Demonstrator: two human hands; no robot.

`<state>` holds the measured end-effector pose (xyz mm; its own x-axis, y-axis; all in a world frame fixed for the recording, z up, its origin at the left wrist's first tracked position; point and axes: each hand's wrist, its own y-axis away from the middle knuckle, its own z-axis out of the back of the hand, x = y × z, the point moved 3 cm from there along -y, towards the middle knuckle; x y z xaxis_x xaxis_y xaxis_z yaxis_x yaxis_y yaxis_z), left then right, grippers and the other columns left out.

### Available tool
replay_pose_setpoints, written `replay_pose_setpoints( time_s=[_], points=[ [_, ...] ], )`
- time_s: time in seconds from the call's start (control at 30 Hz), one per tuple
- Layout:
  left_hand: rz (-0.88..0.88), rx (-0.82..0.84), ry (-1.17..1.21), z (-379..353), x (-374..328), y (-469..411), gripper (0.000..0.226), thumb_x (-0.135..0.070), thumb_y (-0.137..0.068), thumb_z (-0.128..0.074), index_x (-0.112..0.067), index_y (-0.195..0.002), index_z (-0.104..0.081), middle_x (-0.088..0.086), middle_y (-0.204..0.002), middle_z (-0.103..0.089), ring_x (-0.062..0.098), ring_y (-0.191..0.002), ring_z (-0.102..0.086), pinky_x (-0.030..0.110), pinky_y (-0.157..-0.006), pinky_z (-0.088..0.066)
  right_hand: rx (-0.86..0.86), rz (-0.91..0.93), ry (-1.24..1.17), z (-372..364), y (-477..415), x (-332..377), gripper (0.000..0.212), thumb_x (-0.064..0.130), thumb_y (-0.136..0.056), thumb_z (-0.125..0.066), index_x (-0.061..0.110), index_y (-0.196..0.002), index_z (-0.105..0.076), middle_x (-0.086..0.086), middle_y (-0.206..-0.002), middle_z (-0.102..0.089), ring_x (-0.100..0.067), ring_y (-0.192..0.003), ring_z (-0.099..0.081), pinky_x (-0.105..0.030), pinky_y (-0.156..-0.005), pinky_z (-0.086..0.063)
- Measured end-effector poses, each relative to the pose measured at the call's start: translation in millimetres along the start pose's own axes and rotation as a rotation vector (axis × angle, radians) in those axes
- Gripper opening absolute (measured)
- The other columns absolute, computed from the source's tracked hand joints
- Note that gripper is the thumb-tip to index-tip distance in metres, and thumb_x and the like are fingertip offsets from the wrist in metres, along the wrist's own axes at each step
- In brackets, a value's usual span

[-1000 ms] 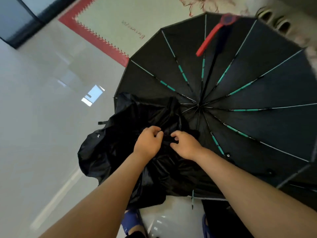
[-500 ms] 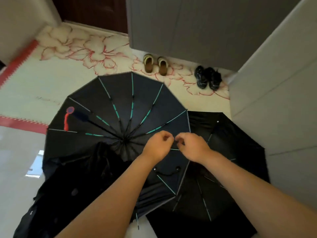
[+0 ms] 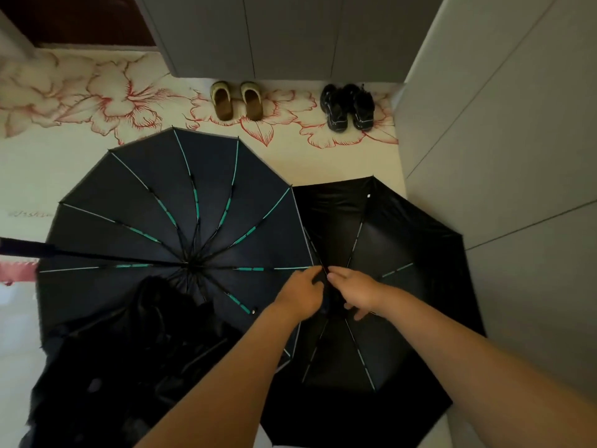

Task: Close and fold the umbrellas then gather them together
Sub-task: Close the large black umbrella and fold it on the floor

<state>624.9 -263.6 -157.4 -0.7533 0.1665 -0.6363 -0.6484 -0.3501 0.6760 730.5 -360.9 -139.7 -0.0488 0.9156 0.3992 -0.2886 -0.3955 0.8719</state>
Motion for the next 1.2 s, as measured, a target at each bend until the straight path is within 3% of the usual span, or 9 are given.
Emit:
replay_pose_setpoints(
  time_s=[0.1, 0.27, 0.37, 0.5, 0.73, 0.83, 0.97, 1.07, 1.2],
  points=[
    [0.032, 0.008, 0.026, -11.7, 15.8, -11.3, 0.043, -0.022, -0.1, -0.043, -0.023, -0.144, -0.048, 0.007, -0.139, -0.055, 0.023, -0.12, -0.056, 0.032, -0.101, -0.045, 0.06, -0.104, -0.321, -16.5, -17.9, -14.4, 0.05, 0.052, -0.107, -0.027, 0.021, -0.143, -0.044, -0.013, -0.124, -0.06, -0.025, -0.087, -0.065, -0.034, -0.062, -0.056],
    [0.151, 0.029, 0.299, -16.0, 35.8, -15.4, 0.011, -0.023, -0.097, -0.054, -0.024, -0.092, -0.064, 0.004, -0.093, -0.068, 0.019, -0.083, -0.065, 0.045, -0.087, -0.057, 0.141, -0.279, -0.577, -43.1, -41.0, -33.2, 0.046, 0.05, -0.107, -0.034, 0.011, -0.111, -0.059, -0.01, -0.084, -0.063, -0.02, -0.058, -0.058, -0.026, -0.049, -0.043],
    [0.262, 0.131, 0.42, -15.5, 53.5, -11.1, 0.011, -0.023, -0.098, -0.055, -0.019, -0.091, -0.063, 0.002, -0.089, -0.067, 0.018, -0.082, -0.065, 0.038, -0.082, -0.056, 0.202, -0.335, -0.598, -61.8, -49.0, -41.8, 0.039, 0.048, -0.105, -0.042, 0.014, -0.105, -0.06, -0.007, -0.08, -0.061, -0.015, -0.053, -0.05, -0.021, -0.043, -0.034],
    [0.388, 0.195, 0.505, -6.2, 73.1, -11.9, 0.017, -0.021, -0.1, -0.051, -0.009, -0.095, -0.061, 0.01, -0.095, -0.065, 0.022, -0.084, -0.063, 0.031, -0.073, -0.053, 0.278, -0.334, -0.575, -78.4, -48.4, -50.5, 0.039, 0.05, -0.1, -0.053, 0.015, -0.112, -0.065, -0.005, -0.092, -0.067, -0.015, -0.065, -0.062, -0.024, -0.054, -0.036],
    [0.445, 0.482, 0.445, -32.7, 77.4, -8.5, 0.016, -0.022, -0.102, -0.053, -0.008, -0.107, -0.058, 0.012, -0.103, -0.066, 0.019, -0.088, -0.066, 0.03, -0.075, -0.057, 0.408, -0.357, -0.766, -111.9, -39.1, -83.3, 0.036, 0.049, -0.099, -0.052, 0.015, -0.101, -0.064, -0.001, -0.068, -0.057, -0.013, -0.06, -0.049, -0.025, -0.059, -0.035],
    [0.398, 0.446, 0.463, -35.7, 88.4, -16.5, 0.029, -0.031, -0.096, -0.062, -0.009, -0.116, -0.064, 0.012, -0.113, -0.07, 0.019, -0.097, -0.068, 0.028, -0.077, -0.057, 0.441, -0.325, -1.007, -118.0, -39.7, -86.5, 0.04, 0.05, -0.098, -0.053, 0.011, -0.102, -0.063, -0.005, -0.074, -0.057, -0.014, -0.06, -0.049, -0.025, -0.058, -0.044],
    [0.345, 0.334, 0.457, -41.1, 94.0, -22.4, 0.022, -0.027, -0.096, -0.062, -0.013, -0.11, -0.069, 0.008, -0.095, -0.07, 0.013, -0.074, -0.062, 0.024, -0.066, -0.051, 0.401, -0.328, -1.208, -115.6, -37.6, -76.5, 0.036, 0.039, -0.102, -0.052, 0.005, -0.104, -0.065, -0.013, -0.081, -0.067, -0.02, -0.061, -0.064, -0.032, -0.057, -0.06],
    [0.407, 0.282, 0.505, -56.0, 85.1, -16.1, 0.022, -0.019, -0.099, -0.055, -0.017, -0.114, -0.07, 0.007, -0.088, -0.069, 0.013, -0.075, -0.06, 0.038, -0.092, -0.051, 0.31, -0.412, -1.365, -107.3, -38.5, -81.0, 0.025, 0.028, -0.101, -0.052, 0.006, -0.092, -0.059, -0.01, -0.061, -0.056, -0.012, -0.037, -0.046, -0.018, -0.039, -0.047],
    [0.425, 0.269, 0.547, -74.1, 61.6, -5.0, 0.029, -0.013, -0.099, -0.051, -0.014, -0.121, -0.068, 0.004, -0.08, -0.065, 0.012, -0.07, -0.059, 0.036, -0.091, -0.048, 0.347, -0.485, -1.272, -90.0, -31.3, -97.6, 0.023, 0.026, -0.096, -0.049, 0.005, -0.09, -0.056, -0.009, -0.062, -0.05, -0.01, -0.035, -0.035, -0.016, -0.03, -0.033]
  ],
)
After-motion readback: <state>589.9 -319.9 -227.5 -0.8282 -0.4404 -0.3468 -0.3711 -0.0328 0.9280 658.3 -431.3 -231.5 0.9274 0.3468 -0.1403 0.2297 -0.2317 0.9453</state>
